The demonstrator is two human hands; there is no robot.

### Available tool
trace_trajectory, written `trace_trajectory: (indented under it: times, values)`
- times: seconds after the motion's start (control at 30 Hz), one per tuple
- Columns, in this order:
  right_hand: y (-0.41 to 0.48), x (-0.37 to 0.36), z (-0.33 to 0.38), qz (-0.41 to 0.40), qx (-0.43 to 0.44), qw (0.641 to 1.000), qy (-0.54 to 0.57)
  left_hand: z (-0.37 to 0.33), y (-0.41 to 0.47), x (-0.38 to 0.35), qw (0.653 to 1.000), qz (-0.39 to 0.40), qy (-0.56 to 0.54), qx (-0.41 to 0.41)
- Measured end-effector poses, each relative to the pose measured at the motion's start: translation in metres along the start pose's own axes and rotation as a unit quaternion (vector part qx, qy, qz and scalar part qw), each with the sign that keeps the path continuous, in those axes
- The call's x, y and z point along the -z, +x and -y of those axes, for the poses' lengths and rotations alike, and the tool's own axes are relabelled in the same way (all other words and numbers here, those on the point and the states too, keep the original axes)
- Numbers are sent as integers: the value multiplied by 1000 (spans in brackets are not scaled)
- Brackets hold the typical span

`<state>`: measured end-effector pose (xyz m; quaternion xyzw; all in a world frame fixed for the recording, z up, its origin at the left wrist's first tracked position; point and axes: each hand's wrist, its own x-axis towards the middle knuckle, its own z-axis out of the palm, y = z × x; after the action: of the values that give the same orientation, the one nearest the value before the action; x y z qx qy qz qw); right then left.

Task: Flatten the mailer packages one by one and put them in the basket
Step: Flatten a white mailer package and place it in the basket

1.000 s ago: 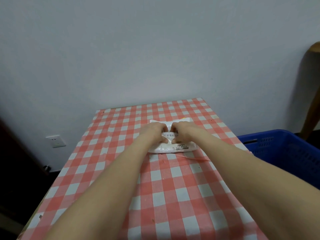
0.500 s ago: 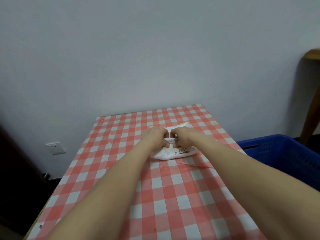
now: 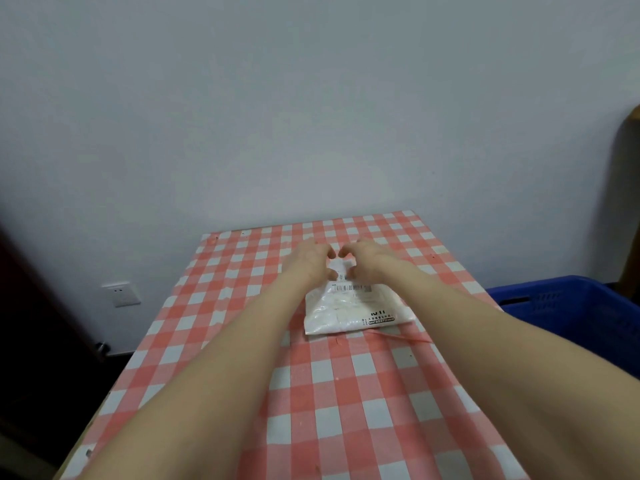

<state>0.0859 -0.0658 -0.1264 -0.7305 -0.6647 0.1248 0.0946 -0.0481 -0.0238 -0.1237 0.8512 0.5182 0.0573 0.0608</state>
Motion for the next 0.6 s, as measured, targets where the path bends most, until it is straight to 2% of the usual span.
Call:
trace_trajectory:
  times: [0.1, 0.2, 0.6]
  values:
    - [5, -10, -1, 32, -4, 999, -15, 2, 8, -11, 999, 44, 32, -6]
    - [8, -18, -4, 42, -16, 999, -15, 5, 12, -25, 998, 64, 21, 4]
    - [22, -22, -7, 69, -25, 996, -51, 0, 24, -32, 996, 41, 77, -13]
